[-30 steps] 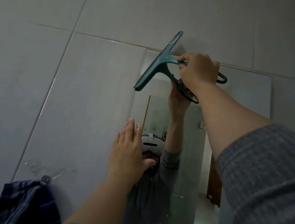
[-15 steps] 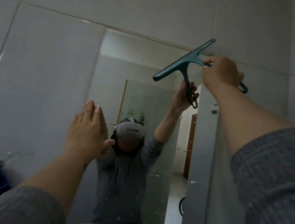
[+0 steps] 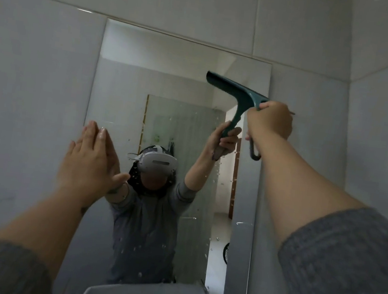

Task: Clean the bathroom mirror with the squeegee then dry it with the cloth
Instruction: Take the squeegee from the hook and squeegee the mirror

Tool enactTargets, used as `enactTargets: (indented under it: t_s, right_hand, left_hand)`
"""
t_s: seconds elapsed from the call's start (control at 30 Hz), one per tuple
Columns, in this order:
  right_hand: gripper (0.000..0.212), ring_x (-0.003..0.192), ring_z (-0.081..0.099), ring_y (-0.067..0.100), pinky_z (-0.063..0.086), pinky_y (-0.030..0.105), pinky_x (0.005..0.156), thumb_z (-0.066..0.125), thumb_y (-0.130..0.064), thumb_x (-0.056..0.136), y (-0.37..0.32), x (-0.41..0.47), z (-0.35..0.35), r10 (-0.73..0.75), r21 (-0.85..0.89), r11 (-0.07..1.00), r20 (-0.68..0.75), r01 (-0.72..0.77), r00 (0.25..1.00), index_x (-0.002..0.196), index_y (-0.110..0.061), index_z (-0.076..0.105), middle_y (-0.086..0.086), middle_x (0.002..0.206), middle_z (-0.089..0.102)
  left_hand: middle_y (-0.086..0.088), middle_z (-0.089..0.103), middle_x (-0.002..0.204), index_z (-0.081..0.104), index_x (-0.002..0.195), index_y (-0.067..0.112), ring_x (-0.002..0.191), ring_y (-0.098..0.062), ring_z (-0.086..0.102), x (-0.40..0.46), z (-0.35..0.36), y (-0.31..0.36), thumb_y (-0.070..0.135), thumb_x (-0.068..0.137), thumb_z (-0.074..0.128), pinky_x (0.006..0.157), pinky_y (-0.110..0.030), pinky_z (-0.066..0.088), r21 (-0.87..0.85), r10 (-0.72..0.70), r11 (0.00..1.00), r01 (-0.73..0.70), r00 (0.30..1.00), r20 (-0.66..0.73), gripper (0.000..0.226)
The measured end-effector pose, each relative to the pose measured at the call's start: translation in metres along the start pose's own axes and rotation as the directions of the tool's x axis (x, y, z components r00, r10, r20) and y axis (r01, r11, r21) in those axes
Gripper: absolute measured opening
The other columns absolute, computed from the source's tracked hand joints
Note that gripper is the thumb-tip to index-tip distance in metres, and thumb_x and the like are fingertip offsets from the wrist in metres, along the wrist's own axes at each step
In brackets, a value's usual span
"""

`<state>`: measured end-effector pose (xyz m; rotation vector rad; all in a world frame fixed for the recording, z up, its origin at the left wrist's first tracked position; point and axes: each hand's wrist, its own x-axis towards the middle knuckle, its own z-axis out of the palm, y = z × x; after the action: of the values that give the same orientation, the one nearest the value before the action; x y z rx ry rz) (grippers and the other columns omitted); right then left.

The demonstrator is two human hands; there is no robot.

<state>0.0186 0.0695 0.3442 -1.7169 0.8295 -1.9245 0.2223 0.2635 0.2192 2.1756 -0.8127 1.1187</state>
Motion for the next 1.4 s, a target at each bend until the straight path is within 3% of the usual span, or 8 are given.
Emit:
enactTargets:
  t_s: [0.17,0.33,0.6,0.77,1.13,1.2,1.3,1.4]
  right_hand:
    - [0.011,0.067,0.071,0.025,0.061,0.040,0.065,0.064,-0.012,0.080,-0.010,-0.030,0.032,0.274,0.388,0.882,0.043,-0.269,0.961,0.091,-0.015,0.066,0.005,0.087,0.070]
    - [0.025,0.037,0.047,-0.002,0.038,0.013,0.033,0.061,-0.007,0.090,-0.024,-0.063,0.046,0.396,0.601,0.683,0.171,-0.414,0.902,0.114,-0.013,0.063,-0.009,0.064,0.051]
    - [0.024,0.048,0.063,0.018,0.062,0.040,0.058,0.062,-0.011,0.092,-0.044,-0.110,0.068,0.385,0.691,0.554,0.282,-0.464,0.879,0.115,-0.015,0.060,0.009,0.083,0.070]
    - [0.025,0.050,0.064,0.015,0.061,0.032,0.053,0.060,-0.011,0.092,-0.067,-0.140,0.084,0.283,0.661,0.603,0.347,-0.447,0.894,0.117,-0.013,0.060,0.006,0.082,0.067]
    - [0.028,0.061,0.069,0.017,0.061,0.033,0.057,0.060,-0.012,0.091,-0.055,-0.155,0.086,-0.154,0.256,0.966,0.444,0.040,0.882,0.117,-0.021,0.060,0.001,0.089,0.070]
    - [0.025,0.068,0.068,0.019,0.060,0.038,0.063,0.062,-0.013,0.089,-0.047,-0.144,0.077,-0.238,0.131,0.971,0.476,0.200,0.847,0.111,-0.024,0.063,-0.003,0.082,0.068]
    - [0.027,0.067,0.057,0.010,0.040,0.024,0.052,0.062,-0.020,0.091,-0.040,-0.124,0.055,-0.323,-0.090,0.896,0.540,0.434,0.777,0.116,-0.030,0.063,-0.015,0.081,0.056]
    - [0.031,0.077,0.050,0.016,0.035,0.025,0.057,0.066,-0.025,0.088,-0.034,-0.101,0.030,-0.331,-0.254,0.792,0.585,0.555,0.741,0.118,-0.035,0.062,-0.006,0.094,0.054]
  left_hand:
    - [-0.012,-0.009,0.160,0.001,0.151,0.006,0.147,-0.029,0.002,0.001,0.004,-0.003,0.061,0.072,0.067,0.119,-0.043,0.009,0.012,0.021,1.000,-0.021,1.000,-0.005,0.116]
    - [-0.013,-0.011,0.160,-0.001,0.151,0.006,0.148,-0.027,-0.005,0.004,0.009,-0.008,0.063,0.073,0.065,0.118,-0.042,0.004,0.006,0.036,0.999,-0.036,0.999,-0.008,0.116]
    - [-0.013,-0.009,0.160,0.001,0.151,0.007,0.148,-0.027,-0.002,0.003,0.012,-0.010,0.062,0.072,0.067,0.118,-0.042,0.005,-0.019,0.040,0.999,-0.041,0.998,-0.043,0.117]
    - [-0.011,-0.011,0.160,-0.002,0.151,0.009,0.148,-0.025,-0.005,0.003,0.011,-0.010,0.061,0.075,0.065,0.119,-0.042,0.005,-0.012,0.034,0.999,-0.035,0.999,-0.031,0.114]
    - [-0.009,-0.004,0.161,-0.001,0.150,0.009,0.148,-0.023,-0.005,-0.007,0.003,-0.021,0.063,0.078,0.059,0.119,-0.046,-0.001,-0.079,0.008,0.997,-0.022,0.985,-0.173,0.108]
    - [-0.009,-0.003,0.161,0.000,0.151,0.010,0.148,-0.023,-0.005,-0.009,0.002,-0.020,0.063,0.077,0.060,0.118,-0.045,-0.003,-0.062,0.031,0.997,-0.040,0.988,-0.153,0.108]
    - [-0.007,-0.004,0.161,0.001,0.151,0.012,0.148,-0.023,-0.005,-0.012,0.003,-0.019,0.061,0.077,0.062,0.119,-0.046,-0.002,-0.028,0.085,0.996,-0.087,0.993,-0.087,0.107]
    - [-0.005,-0.006,0.161,0.001,0.151,0.014,0.147,-0.022,-0.008,-0.011,0.003,-0.019,0.060,0.075,0.065,0.119,-0.046,-0.002,0.008,0.169,0.986,-0.169,0.986,-0.002,0.109]
